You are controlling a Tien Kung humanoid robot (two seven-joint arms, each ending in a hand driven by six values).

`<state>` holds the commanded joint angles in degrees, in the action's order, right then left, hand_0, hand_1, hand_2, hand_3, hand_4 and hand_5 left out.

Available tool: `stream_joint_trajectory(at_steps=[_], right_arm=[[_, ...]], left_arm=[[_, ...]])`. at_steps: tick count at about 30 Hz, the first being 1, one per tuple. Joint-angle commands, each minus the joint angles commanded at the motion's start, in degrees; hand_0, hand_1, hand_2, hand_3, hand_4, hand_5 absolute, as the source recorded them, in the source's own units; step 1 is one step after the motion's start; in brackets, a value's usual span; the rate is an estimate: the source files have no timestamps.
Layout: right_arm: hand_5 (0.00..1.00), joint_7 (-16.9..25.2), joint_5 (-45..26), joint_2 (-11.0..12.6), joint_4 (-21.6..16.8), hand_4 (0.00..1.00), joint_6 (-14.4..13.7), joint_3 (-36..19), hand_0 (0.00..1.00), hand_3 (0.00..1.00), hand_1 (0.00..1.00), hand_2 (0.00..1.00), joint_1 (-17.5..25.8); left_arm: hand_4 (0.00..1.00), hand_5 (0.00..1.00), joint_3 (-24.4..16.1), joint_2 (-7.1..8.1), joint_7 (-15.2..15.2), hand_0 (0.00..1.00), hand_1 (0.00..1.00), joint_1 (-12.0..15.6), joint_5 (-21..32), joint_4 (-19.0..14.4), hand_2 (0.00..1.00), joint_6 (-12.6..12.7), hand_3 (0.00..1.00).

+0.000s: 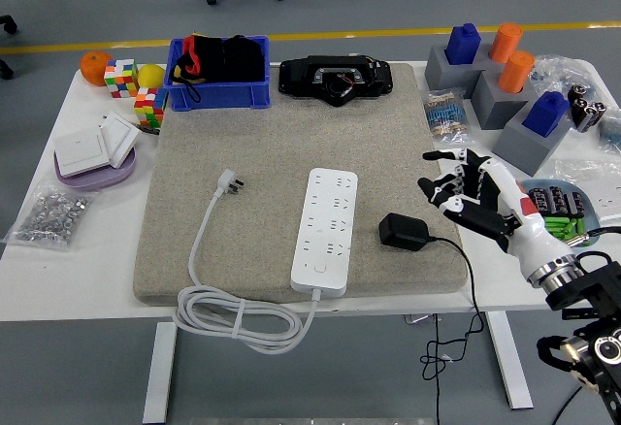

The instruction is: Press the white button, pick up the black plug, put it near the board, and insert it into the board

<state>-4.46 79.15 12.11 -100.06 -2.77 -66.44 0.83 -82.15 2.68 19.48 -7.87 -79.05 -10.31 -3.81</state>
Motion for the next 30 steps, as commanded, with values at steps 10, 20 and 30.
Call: stream_joint_trajectory(at_steps=[10,20,30], right_arm=[[0.002,-8.0,7.7,1.2,1.8,0.273,3.4,7.5,0.002,0.657,0.002,0.137,-3.0],[0.002,-9.3,9.9,2.5,7.1,0.246,3.4,14.0,0.002,0.644,0.002,0.137,-8.1],[0.002,-9.1,8.0,1.5,12.0,0.243,1.1,20.4,0.002,0.647,0.002,0.138,-13.4]], left_arm=[[0.661,0.533,-0.2,0.08,0.1,0.773,0.711,0.1,-0.4,0.0,0.668,0.0,0.736],[0.661,0.533,0.0,0.14,0.1,0.773,0.71,0.0,-0.4,0.0,0.668,-0.1,0.736],[0.661,0.532,0.2,0.2,0.2,0.772,0.71,0.1,-0.1,0.0,0.668,-0.1,0.736]])
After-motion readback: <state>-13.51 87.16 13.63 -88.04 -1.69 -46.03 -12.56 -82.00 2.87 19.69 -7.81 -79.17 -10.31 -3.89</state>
